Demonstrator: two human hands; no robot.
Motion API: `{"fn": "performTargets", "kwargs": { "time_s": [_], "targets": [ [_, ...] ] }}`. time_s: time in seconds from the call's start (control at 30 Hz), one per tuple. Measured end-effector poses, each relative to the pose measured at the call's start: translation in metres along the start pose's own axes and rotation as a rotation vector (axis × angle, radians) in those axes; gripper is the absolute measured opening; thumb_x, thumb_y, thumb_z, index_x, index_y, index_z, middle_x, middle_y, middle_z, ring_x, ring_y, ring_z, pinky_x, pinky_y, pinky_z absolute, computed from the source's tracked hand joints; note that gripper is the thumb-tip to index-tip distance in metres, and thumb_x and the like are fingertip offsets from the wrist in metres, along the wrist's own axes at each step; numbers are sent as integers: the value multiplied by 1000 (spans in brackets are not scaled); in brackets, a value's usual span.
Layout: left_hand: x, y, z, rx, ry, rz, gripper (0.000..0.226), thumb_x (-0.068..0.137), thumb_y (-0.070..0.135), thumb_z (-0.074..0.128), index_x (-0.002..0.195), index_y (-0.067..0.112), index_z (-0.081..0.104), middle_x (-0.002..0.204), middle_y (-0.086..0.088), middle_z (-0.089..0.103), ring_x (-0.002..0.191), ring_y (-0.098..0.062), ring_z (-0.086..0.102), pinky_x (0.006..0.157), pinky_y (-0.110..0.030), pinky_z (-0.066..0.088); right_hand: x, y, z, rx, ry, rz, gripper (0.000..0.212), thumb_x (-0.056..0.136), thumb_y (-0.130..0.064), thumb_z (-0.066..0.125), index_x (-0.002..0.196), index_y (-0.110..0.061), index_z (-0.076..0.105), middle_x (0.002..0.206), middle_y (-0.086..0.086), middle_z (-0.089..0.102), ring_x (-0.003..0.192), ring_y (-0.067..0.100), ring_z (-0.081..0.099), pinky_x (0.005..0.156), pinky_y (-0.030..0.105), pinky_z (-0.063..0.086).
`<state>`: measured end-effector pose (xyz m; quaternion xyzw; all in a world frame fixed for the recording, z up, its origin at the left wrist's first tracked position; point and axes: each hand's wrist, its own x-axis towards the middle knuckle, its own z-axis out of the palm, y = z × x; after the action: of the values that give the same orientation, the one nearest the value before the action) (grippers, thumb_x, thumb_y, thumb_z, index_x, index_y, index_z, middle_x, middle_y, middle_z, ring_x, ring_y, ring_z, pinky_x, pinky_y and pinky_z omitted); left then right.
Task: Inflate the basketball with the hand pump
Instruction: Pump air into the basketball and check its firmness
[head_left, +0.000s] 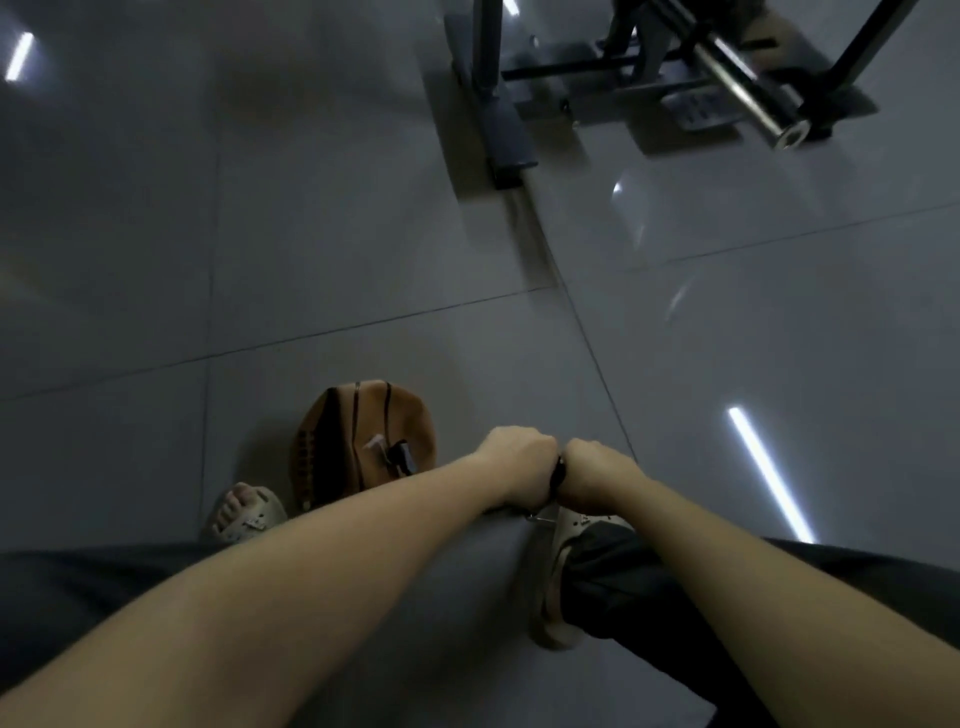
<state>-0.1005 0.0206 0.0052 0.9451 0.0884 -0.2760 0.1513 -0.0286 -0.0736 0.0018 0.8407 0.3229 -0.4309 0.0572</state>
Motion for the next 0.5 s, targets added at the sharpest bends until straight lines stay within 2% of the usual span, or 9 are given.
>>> {"fn": "performTargets", "kwargs": {
  "time_s": [0.07, 0.13, 0.17, 0.27, 0.37, 0.43, 0.5],
  "targets": [
    [-9, 2, -25, 66, -8, 23, 14, 87, 23, 62, 99, 16, 65, 103, -7, 71, 93, -30, 69, 69, -34, 50, -17, -7, -20, -49, -5, -17, 23, 88, -30, 64, 102, -12, 65, 85, 2, 62, 81, 24, 64, 73, 38, 56],
    [-21, 1, -72, 95, 46, 33, 13, 90, 28, 62, 90, 16, 64, 89, -2, 69, 83, -27, 67, 62, -31, 48, -36, -14, -68, -73, 1, -44, 19, 86, -21, 70, 99, -6, 72, 76, 6, 64, 64, 22, 62, 60, 34, 55],
    [-30, 1, -102, 81, 86, 34, 20, 90, 33, 64, 80, 16, 61, 78, 1, 65, 74, -24, 64, 56, -28, 45, -50, -18, -98, -52, 15, -60, 15, 85, -16, 70, 95, -4, 73, 68, 6, 61, 54, 19, 56, 51, 30, 51],
    [-54, 11, -167, 35, 89, 80, 30, 91, 39, 67, 68, 22, 58, 65, 5, 59, 57, -13, 55, 47, -24, 37, -88, -22, -158, 47, 56, -115, 9, 86, -9, 66, 87, -1, 71, 60, 4, 53, 45, 15, 45, 42, 25, 40],
    [-48, 13, -136, 45, 46, 56, 21, 91, 36, 65, 76, 22, 59, 70, 5, 59, 63, -15, 58, 50, -24, 41, -71, -18, -120, 14, 0, -95, 9, 90, -16, 66, 86, -9, 69, 66, 4, 58, 51, 17, 51, 47, 26, 45],
    [-30, 9, -78, 60, 61, 21, 10, 88, 28, 64, 85, 19, 64, 79, 1, 64, 77, -25, 67, 58, -29, 50, -40, -9, -67, -35, 1, -94, 10, 90, -25, 68, 90, -15, 69, 81, 4, 66, 70, 22, 61, 63, 32, 53],
    [-16, 4, -31, 49, 78, 27, 13, 83, 24, 64, 92, 16, 68, 91, -6, 71, 86, -31, 70, 66, -32, 51, -17, -1, -28, -50, 30, -76, 11, 89, -26, 64, 80, -21, 60, 82, 1, 62, 75, 21, 59, 67, 33, 50]
  ]
}}
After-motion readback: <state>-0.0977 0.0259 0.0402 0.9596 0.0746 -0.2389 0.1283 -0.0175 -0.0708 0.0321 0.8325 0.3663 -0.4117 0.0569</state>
